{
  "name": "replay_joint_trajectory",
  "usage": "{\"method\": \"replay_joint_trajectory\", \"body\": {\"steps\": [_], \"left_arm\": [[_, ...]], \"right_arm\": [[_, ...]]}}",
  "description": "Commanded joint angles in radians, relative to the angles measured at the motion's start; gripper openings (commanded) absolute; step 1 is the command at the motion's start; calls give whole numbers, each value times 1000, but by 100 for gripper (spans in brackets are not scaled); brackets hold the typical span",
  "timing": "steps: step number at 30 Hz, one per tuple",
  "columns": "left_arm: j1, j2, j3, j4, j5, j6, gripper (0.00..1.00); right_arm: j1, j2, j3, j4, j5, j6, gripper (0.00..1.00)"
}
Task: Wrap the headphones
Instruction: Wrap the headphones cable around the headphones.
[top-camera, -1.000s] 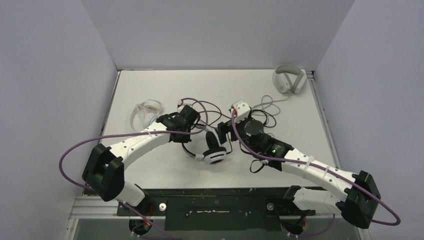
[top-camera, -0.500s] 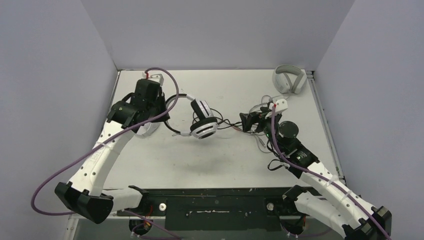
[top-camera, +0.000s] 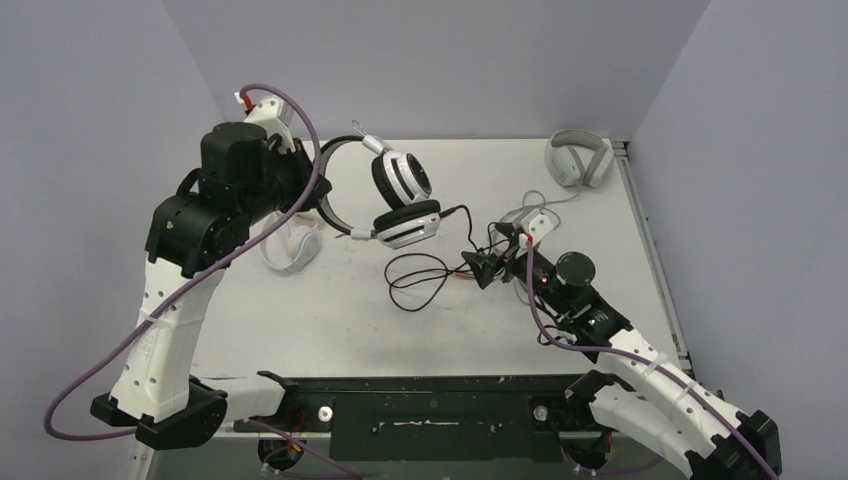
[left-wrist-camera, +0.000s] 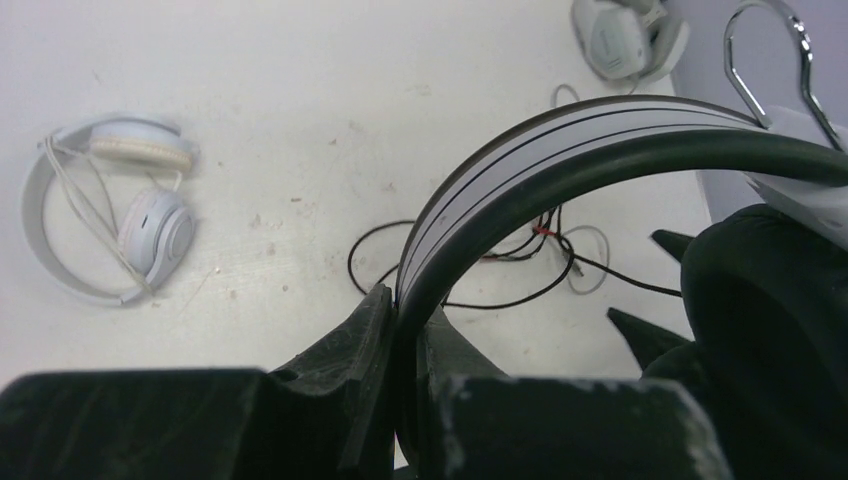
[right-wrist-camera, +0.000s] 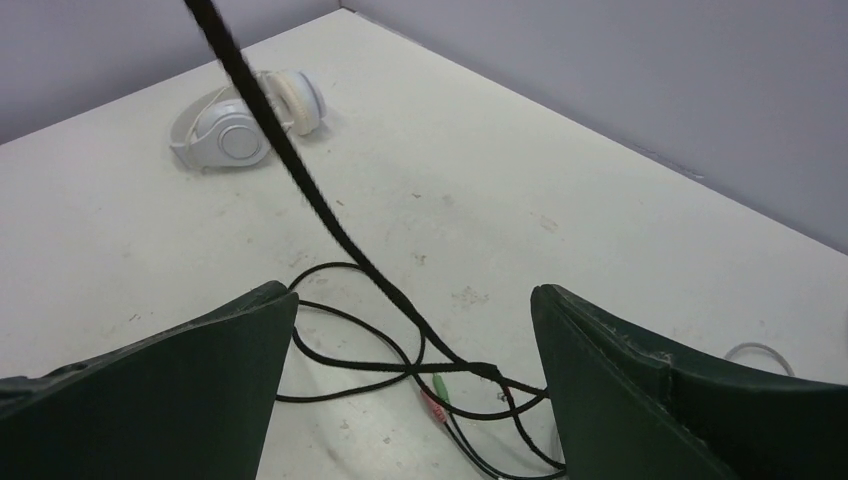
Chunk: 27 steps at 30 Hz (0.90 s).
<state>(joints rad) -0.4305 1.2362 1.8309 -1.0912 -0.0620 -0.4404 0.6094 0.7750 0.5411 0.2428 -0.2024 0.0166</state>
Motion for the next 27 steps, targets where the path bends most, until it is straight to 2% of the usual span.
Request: {"method": "replay_joint_trajectory", "body": {"steps": [1,5,13,17,22,25,27], "left_arm": [[2,43,214,42,62,-38,0],[3,111,370,4,62,-28,0],[4,175,551,79,72,-84,0],[4,134,569,128,-134,-100,0],[1,19,490,182,-433,-54,0],[-9,-35,471,192,-580,-17,0],[-28,-65,463,199,-661,4,0]], "right_arm": [[0,76,62,141,-170,3,89],[3,173,87,240,-154,46,88],[7,441,287,250,-105,71,83],[-19,504,296,231,125,169,75],[-151,544,288,199,227,303,57],[-206,585,345,46,401,381,56],[-235,593,370,4,480,408,59]]}}
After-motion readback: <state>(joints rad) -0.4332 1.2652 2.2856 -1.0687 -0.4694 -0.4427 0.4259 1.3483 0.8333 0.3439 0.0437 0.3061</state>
